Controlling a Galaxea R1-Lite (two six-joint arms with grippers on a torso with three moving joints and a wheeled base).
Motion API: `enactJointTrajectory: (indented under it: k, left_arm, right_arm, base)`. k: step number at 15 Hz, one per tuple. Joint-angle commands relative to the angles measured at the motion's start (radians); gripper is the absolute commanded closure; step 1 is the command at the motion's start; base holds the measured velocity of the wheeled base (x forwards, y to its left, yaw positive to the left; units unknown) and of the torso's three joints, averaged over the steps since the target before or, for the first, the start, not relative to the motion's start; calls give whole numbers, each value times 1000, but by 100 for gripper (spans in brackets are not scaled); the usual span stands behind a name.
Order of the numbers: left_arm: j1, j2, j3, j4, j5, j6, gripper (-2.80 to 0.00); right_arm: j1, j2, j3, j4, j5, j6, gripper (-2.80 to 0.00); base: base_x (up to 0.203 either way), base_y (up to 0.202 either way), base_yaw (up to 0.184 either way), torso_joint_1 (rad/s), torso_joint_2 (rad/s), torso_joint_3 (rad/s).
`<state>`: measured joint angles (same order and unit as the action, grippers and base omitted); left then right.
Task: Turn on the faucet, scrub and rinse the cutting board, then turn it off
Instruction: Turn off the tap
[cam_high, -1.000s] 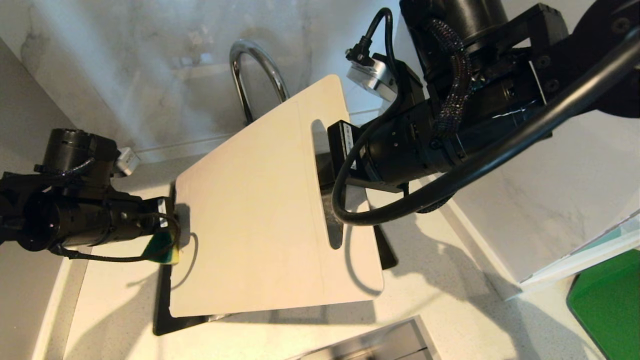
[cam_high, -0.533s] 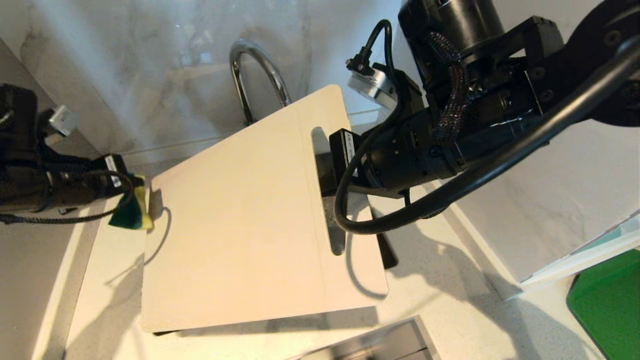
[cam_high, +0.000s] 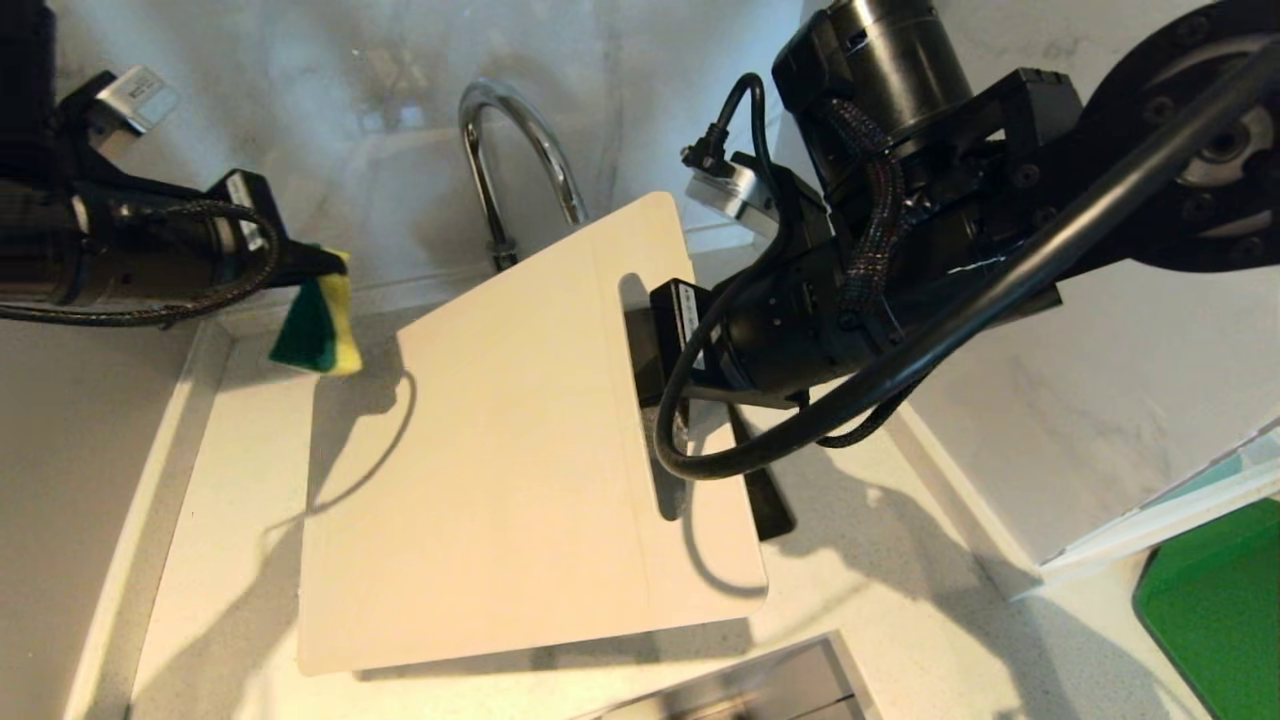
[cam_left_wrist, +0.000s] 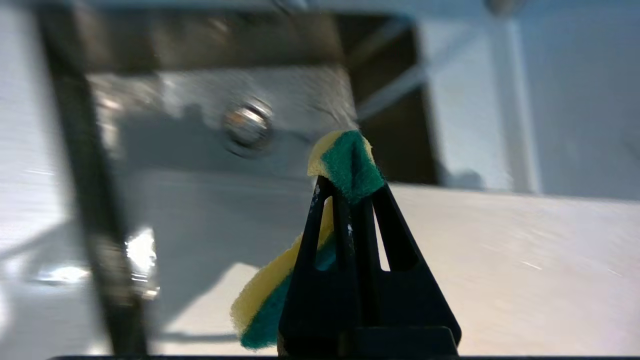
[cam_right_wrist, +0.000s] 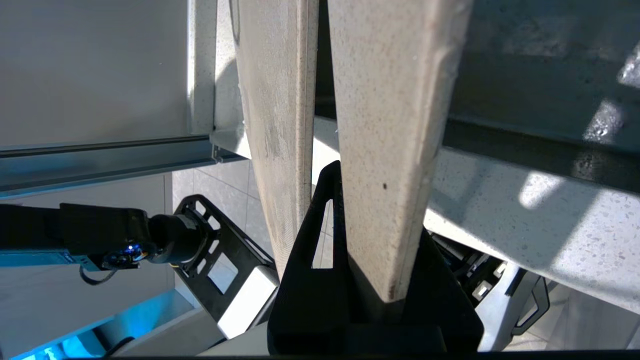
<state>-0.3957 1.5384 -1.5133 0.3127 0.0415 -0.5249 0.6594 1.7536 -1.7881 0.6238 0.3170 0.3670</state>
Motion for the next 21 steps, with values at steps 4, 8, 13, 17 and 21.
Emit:
enactJointTrajectory:
  k: [4,8,13,17,21]
  left_arm:
    - [-153,170,0,-36,72,-56,0]
    - [-79,166,90,-44,67,-62,0]
    - [34,118,310,-182,30,-56,0]
    - [146,82,488,-321,-17,-41,0]
    - [194,3,473,-340,-59,-24,0]
  right_arm:
    - [2,9,-7,4,4,3,0]
    - [2,-8,-5,4,5,3,0]
    - [2,-19,-6,4,5,4,0]
    - [2,-44,1,5,5,4,0]
    - [1,-51,14,5,4,4,0]
  base:
    - [0,0,0,0,0,0]
    - [0,0,0,0,0,0]
    - [0,0,0,0,0,0]
    - [0,0,0,0,0,0]
    - [0,0,0,0,0,0]
